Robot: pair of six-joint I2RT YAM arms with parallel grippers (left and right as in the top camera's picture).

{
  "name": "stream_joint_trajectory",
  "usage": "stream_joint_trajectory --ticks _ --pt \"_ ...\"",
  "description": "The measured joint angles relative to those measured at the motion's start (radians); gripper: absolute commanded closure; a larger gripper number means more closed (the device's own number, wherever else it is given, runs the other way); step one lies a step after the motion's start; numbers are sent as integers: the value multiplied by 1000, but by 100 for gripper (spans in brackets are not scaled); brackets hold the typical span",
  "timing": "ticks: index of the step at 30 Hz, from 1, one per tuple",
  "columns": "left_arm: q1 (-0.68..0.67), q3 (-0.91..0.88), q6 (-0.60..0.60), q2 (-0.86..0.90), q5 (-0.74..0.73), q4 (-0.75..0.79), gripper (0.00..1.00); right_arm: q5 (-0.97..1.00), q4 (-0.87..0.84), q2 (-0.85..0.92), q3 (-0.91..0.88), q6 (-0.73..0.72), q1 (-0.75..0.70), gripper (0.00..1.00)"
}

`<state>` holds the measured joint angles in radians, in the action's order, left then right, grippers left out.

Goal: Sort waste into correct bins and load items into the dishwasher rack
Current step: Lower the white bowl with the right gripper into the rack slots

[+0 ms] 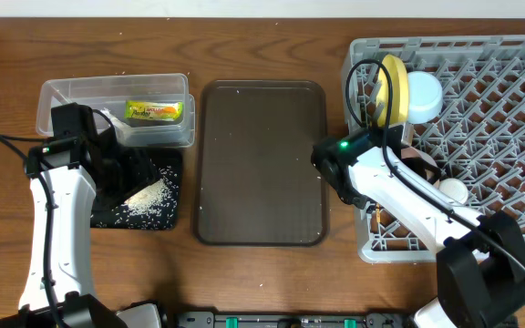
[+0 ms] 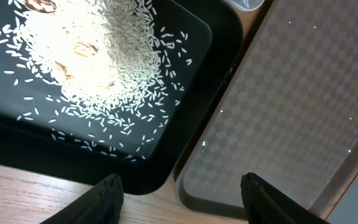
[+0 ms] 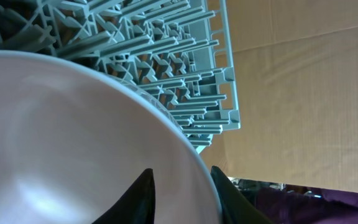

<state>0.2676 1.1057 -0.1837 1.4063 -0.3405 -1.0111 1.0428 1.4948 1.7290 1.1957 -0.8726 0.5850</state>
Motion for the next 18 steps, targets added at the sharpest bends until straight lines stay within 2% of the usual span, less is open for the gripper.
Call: stream_joint_trajectory --ticks 3,5,7,18 --pt "0 0 0 0 0 0 36 -10 0 0 0 0 1 73" --pt "0 0 0 0 0 0 36 -9 3 0 0 2 1 88" --pt "0 0 0 0 0 0 36 14 16 -2 0 -3 1 99" --pt "0 0 0 0 0 0 36 18 35 -11 3 -61 1 99"
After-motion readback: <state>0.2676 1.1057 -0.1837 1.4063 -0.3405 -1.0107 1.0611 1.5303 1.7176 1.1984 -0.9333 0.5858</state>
